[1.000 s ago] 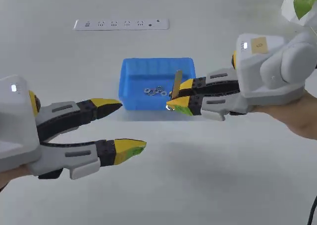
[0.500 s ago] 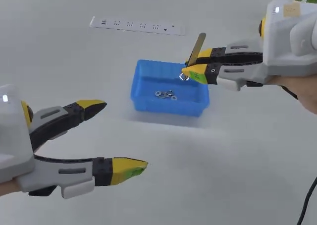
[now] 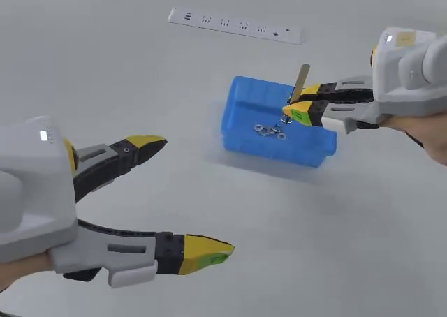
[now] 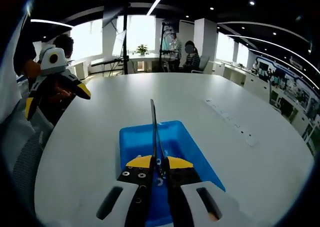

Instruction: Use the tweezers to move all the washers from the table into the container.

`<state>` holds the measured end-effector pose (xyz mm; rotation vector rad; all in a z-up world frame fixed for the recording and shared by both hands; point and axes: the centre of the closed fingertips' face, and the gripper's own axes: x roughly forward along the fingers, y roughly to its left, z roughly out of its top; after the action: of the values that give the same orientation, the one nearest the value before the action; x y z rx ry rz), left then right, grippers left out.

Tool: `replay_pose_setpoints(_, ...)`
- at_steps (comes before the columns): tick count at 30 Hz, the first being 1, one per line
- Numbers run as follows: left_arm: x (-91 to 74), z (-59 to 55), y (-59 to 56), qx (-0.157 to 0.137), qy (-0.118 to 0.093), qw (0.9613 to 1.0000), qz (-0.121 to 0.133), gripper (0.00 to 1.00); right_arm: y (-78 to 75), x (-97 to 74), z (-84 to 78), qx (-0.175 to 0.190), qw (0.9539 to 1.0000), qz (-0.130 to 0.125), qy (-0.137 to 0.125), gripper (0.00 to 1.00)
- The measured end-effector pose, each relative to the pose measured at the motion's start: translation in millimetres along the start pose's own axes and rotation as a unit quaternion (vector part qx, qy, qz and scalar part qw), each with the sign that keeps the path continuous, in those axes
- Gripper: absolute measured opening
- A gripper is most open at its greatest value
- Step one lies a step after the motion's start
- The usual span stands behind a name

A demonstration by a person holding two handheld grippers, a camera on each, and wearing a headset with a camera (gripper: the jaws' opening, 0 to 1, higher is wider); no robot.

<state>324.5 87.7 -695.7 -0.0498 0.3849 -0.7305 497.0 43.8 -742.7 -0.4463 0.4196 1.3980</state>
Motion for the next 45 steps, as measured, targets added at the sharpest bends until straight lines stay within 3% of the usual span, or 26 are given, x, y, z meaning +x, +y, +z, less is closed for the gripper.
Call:
replay_pose_setpoints(14,1.0,-1.7,0.7,0.003,0.011,0.9999,0.001,0.99,12.6,13.2,-3.0,-0.005,0.9998,0.021,0.005,0.1)
replay_pose_setpoints(27,-2.0,-5.2,0.1,0.002,0.019,0.9998,0.003,0.99,13.7,12.0,-4.9,0.0,0.9998,0.02,0.006,0.1)
replay_pose_setpoints(36,1.5,-2.9,-2.2,0.006,0.019,0.9998,-0.004,0.99,4.7,3.6,7.8,0.001,0.9999,0.003,-0.012,0.09)
replay_pose_setpoints(41,3.1,3.4,2.3,0.005,0.009,0.9999,-0.001,0.99,-0.2,-4.0,18.8,-0.003,0.9997,-0.008,-0.021,0.08)
replay_pose_setpoints(45,19.8,28.5,16.3,0.024,-0.015,0.9996,-0.007,0.96,2.9,-5.4,19.1,-0.008,0.9998,-0.005,-0.018,0.08)
